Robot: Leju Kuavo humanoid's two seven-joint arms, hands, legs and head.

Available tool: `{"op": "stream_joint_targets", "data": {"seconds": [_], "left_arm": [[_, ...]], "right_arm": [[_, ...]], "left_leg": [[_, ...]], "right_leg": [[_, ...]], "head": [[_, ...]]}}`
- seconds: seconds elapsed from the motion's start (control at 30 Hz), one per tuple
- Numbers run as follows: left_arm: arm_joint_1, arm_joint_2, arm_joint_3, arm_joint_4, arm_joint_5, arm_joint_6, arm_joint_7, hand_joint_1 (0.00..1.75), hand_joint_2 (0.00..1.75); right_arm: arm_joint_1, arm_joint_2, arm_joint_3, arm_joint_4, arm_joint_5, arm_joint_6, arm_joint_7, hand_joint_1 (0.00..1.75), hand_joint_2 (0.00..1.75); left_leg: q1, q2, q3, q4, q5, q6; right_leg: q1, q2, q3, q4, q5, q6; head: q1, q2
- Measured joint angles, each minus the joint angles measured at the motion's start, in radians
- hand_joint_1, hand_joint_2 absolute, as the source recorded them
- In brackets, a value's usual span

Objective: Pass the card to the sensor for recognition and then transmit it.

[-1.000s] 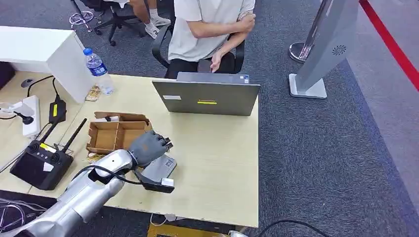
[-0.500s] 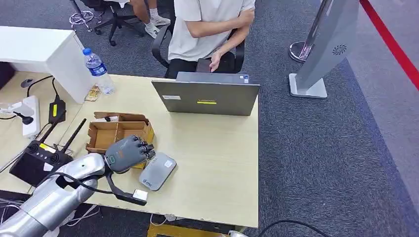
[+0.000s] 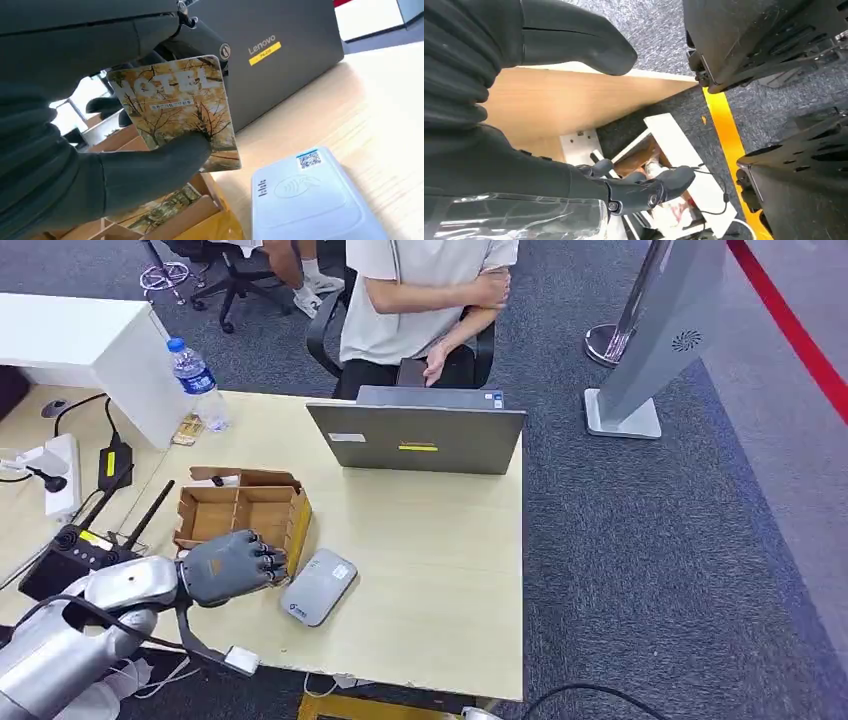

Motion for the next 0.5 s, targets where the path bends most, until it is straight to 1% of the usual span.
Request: {"op": "stream_joint_targets", "data": {"seconds": [0.13,0.23,0.33,0.5], "left_arm": [[-0.013,-0.002,-0.014,0.001,-0.005,-0.02,0.0,1.75,1.75],[-0.031,-0.02,-0.043,0.018,-0.015,-0.022,0.006,1.75,1.75],[-0.046,-0.052,-0.071,0.047,-0.027,-0.003,0.022,1.75,1.75],[-0.072,-0.135,-0.119,0.124,-0.064,0.044,0.055,1.75,1.75]], "right_arm": [[0.0,0.0,0.0,0.0,0.015,0.001,-0.008,0.0,1.75],[0.0,0.0,0.0,0.0,0.027,0.003,-0.009,0.0,1.75],[0.0,0.0,0.0,-0.002,0.033,0.004,-0.009,0.0,1.75],[0.0,0.0,0.0,-0.002,0.05,0.009,-0.008,0.0,1.75]], "left_leg": [[0.0,0.0,0.0,0.0,0.0,0.0],[0.0,0.0,0.0,0.0,0.0,0.0],[0.0,0.0,0.0,0.0,0.0,0.0],[0.0,0.0,0.0,0.0,0.0,0.0]], "right_leg": [[0.0,0.0,0.0,0.0,0.0,0.0],[0.0,0.0,0.0,0.0,0.0,0.0],[0.0,0.0,0.0,0.0,0.0,0.0],[-0.001,-0.001,0.0,-0.001,0.0,0.0]], "head": [[0.0,0.0],[0.0,0.0],[0.0,0.0],[0.0,0.0]]}}
